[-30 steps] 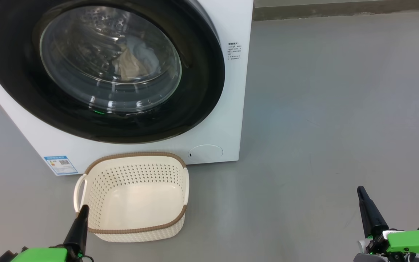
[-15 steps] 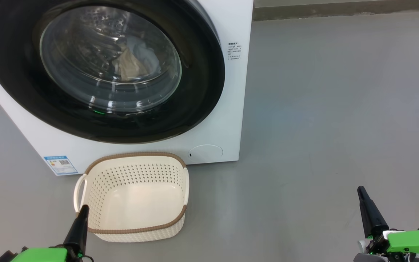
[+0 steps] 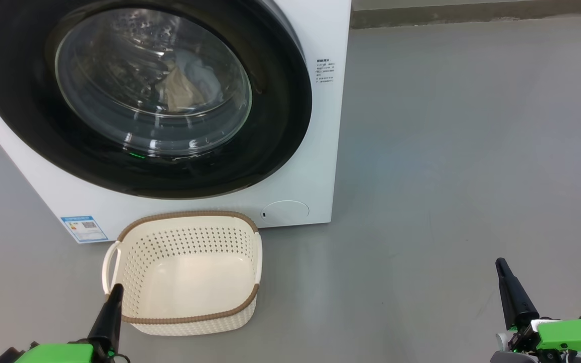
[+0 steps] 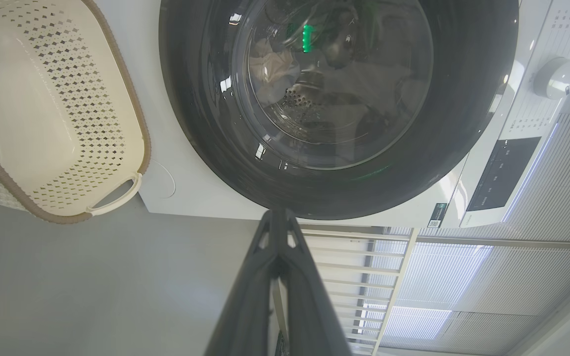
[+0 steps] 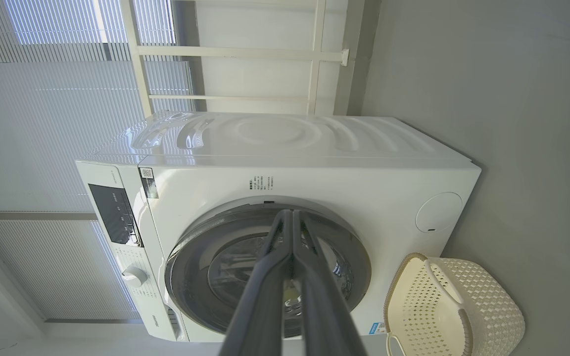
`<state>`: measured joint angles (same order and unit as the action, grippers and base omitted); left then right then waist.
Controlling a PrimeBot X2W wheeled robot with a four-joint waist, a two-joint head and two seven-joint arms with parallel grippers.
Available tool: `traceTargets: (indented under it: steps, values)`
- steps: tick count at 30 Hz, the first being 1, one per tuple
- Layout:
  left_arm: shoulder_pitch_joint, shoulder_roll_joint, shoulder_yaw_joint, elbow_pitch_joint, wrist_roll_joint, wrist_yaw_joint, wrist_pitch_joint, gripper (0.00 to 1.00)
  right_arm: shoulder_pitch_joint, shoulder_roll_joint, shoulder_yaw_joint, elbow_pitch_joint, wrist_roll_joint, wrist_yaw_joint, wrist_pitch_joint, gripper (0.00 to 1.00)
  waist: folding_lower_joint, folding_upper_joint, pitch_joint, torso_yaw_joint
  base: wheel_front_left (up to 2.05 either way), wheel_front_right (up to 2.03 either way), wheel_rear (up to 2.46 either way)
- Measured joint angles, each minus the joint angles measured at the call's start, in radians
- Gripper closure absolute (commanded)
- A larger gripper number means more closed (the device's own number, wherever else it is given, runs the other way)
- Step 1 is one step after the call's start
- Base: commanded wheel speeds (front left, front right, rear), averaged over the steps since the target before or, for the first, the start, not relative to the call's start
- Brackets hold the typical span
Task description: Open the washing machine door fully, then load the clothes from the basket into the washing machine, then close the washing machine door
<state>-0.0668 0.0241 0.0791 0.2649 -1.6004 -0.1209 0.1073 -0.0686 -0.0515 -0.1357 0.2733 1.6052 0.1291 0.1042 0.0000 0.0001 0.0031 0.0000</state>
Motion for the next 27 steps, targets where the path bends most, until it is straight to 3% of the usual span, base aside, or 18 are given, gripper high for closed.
traceTargets:
  steps: [27]
  values:
    - [0.000,0.000,0.000,0.000,0.000,-0.003,0.000,1.00,0.000,0.001,-0.001,0.000,0.000,0.000,0.001,1.00,0.0000,0.0000,0.000,0.000,0.00,0.00,0.00]
